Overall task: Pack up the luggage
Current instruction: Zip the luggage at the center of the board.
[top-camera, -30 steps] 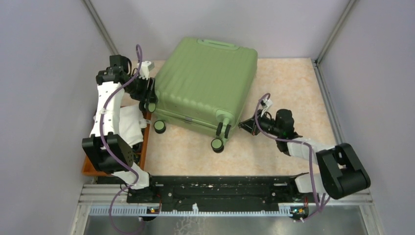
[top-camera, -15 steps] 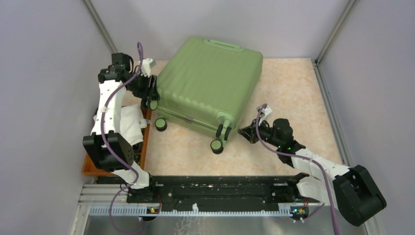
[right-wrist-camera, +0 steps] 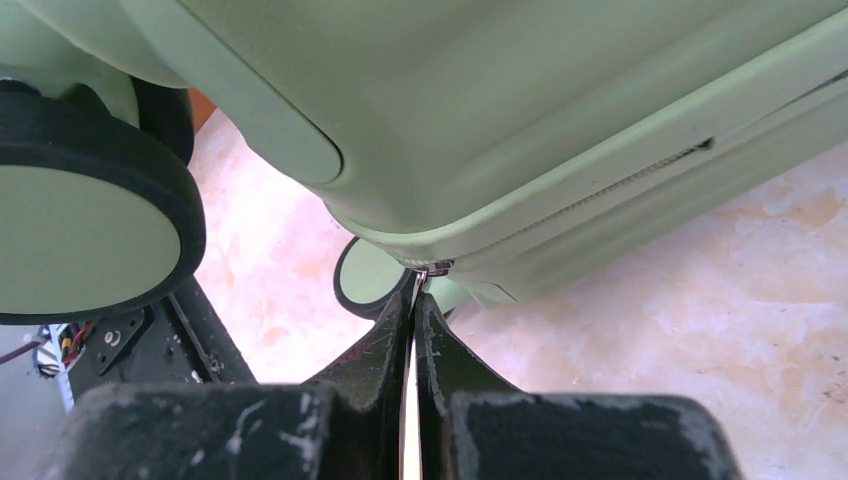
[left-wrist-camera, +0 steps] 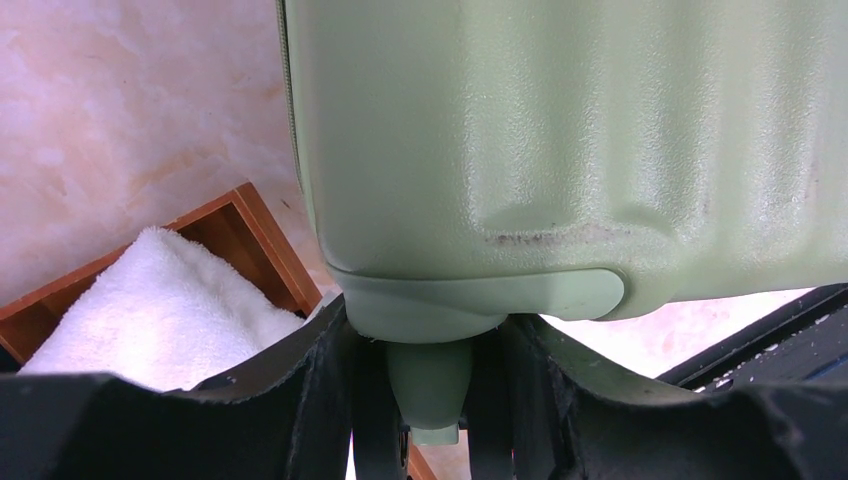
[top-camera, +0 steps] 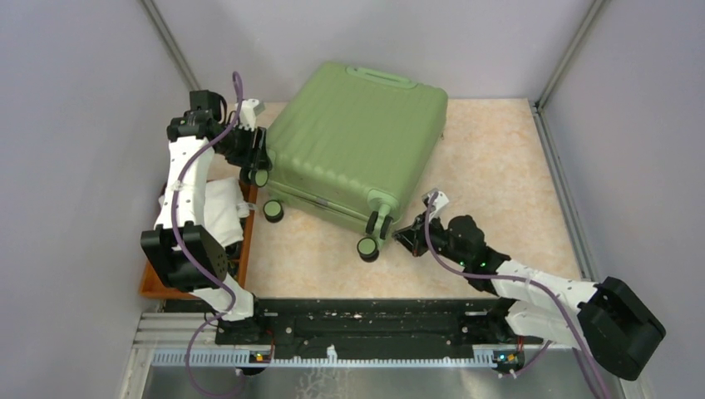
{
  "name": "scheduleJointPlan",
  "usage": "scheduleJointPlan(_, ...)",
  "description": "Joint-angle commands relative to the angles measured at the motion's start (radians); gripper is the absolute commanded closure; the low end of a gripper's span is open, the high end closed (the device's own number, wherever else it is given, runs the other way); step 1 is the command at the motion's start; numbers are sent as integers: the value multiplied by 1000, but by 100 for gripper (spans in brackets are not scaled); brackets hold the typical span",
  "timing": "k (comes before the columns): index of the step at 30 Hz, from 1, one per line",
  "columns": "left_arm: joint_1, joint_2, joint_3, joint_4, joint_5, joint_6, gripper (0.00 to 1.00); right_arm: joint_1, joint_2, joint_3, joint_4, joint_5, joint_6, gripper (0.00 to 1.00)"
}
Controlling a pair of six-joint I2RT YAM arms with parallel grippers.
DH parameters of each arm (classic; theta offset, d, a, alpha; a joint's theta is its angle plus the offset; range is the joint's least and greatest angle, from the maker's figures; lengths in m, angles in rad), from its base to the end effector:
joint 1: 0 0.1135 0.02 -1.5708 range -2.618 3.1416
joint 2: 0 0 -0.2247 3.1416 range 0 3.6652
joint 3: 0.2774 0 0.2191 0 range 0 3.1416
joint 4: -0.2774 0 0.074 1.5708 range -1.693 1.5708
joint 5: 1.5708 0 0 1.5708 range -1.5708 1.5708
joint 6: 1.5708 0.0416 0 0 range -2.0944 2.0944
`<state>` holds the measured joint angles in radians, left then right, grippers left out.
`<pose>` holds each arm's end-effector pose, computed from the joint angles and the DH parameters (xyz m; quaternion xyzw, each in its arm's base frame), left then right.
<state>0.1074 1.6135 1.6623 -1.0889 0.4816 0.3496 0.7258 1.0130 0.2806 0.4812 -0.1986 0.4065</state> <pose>0.2936 0.0123 0.3126 0.1753 0.9227 -0.1665 0.3002 0.1509 0.1449 0.1793 -0.1850 0.7666 0.3933 0.4728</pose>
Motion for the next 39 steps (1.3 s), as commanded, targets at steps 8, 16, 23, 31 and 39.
scheduleJointPlan(8,-55,-53,11,131,193,-44,100,181,129,39,142,42,120,100)
scheduleJointPlan(16,-57,-53,7,107,177,-12,100,83,-43,44,-131,162,322,46)
scheduleJointPlan(23,-50,-91,8,86,152,-11,5,-133,-276,79,-577,177,403,39)
scheduleJointPlan(31,55,-105,93,27,173,72,2,-316,-71,239,-650,206,396,43)
scheduleJointPlan(39,169,2,36,257,37,6,5,-409,156,333,-556,133,408,48)
